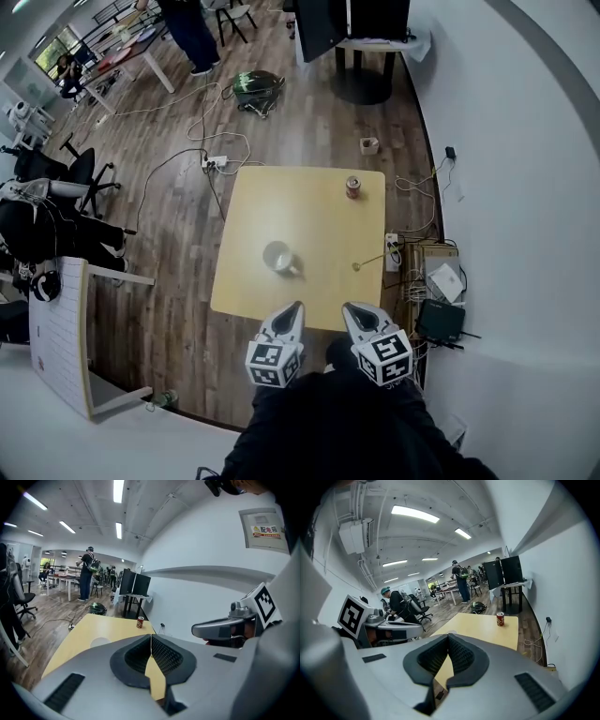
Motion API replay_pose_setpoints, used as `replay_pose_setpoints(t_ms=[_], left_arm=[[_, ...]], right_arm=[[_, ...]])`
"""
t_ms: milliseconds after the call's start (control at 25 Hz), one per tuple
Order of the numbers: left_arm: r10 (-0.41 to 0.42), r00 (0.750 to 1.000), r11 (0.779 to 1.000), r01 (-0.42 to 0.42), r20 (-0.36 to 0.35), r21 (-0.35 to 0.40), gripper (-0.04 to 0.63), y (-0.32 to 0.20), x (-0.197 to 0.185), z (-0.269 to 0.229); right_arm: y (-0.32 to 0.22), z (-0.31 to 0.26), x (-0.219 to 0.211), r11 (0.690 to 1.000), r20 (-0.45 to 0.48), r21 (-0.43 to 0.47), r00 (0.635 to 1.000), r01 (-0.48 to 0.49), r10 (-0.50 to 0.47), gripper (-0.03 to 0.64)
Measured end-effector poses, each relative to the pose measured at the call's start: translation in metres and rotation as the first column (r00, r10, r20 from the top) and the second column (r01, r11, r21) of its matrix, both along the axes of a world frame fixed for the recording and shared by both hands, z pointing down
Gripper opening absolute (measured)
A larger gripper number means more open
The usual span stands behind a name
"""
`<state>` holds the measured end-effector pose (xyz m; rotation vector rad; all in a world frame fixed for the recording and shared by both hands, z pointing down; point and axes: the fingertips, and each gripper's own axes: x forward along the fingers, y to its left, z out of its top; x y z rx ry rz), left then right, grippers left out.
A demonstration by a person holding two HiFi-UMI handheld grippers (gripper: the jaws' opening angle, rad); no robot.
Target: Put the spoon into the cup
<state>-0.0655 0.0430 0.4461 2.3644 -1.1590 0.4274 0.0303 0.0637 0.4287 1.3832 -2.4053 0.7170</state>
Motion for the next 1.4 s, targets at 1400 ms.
replay_pose_setpoints(t_ms=[1400], left_arm=[[0.111, 0.992, 0.969, -0.092, 0.068, -0.231, 0.035, -0.091, 0.08, 0.137]], right_arm=[[-0.099, 0.195, 0.174, 0.865, -0.002, -0.343, 0.92, -0.368, 0.391, 0.021]])
